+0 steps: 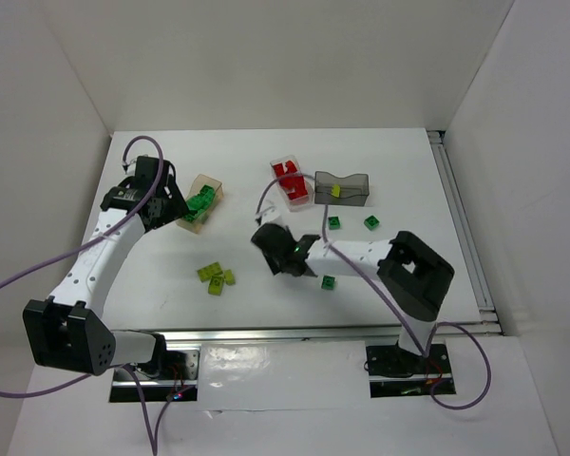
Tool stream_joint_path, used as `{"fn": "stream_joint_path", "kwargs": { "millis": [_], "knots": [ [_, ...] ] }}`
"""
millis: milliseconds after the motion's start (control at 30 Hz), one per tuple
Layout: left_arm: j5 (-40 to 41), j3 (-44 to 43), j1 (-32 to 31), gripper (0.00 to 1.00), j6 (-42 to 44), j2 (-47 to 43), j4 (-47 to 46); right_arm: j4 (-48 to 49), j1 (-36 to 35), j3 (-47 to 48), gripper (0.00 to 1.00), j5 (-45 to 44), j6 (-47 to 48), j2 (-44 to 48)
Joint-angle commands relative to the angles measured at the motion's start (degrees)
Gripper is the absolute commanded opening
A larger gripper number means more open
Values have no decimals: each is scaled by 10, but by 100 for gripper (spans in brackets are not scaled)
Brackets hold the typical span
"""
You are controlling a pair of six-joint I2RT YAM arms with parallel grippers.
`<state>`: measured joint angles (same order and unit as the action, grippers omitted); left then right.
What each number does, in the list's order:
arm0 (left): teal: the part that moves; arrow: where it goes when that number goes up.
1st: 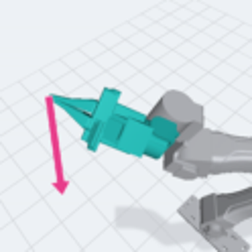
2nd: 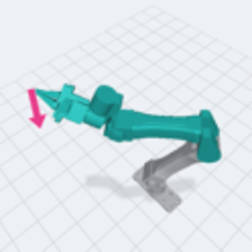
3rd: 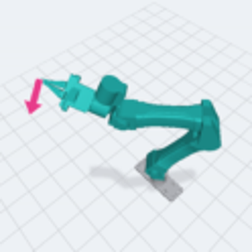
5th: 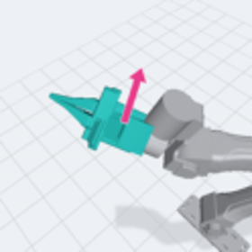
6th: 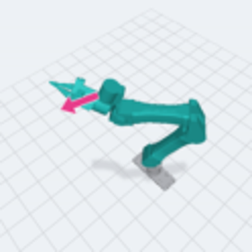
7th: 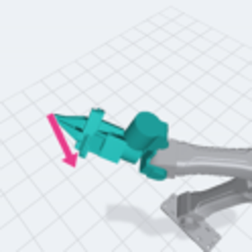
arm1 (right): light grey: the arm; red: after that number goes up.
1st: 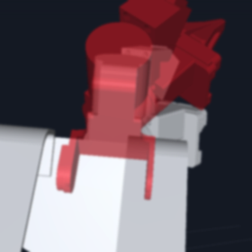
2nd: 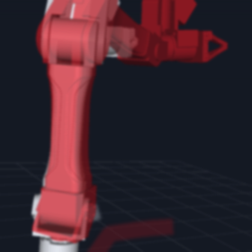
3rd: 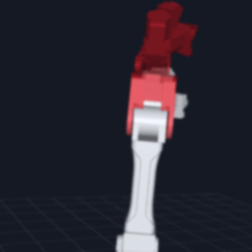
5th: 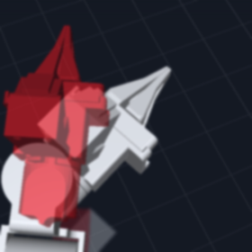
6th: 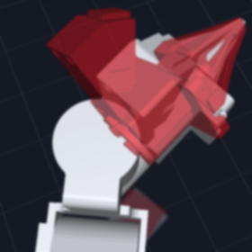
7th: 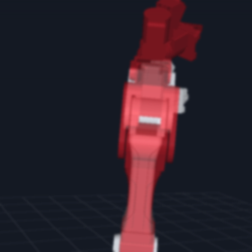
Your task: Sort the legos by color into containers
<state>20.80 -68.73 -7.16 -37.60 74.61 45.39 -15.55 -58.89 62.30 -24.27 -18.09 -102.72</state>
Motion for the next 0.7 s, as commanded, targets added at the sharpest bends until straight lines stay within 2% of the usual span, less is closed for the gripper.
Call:
{"fn": "stream_joint_path", "kwargs": {
  "millis": [0,100,200,400,667],
  "knots": [
    [-2,-2,4,89,10,-23,-6,-17,127,32,39,-40,-42,66],
    [-2,4,4,89,10,-23,-6,-4,229,56,40,-9,-48,73],
    [-8,4,4,89,10,-23,-6,-18,298,112,40,-2,-48,34],
    [-8,4,4,89,10,-23,-11,-11,375,195,41,-20,-48,-32],
    [-8,4,4,89,10,-17,-11,-16,420,252,43,-20,-53,-102]
  ]
}}
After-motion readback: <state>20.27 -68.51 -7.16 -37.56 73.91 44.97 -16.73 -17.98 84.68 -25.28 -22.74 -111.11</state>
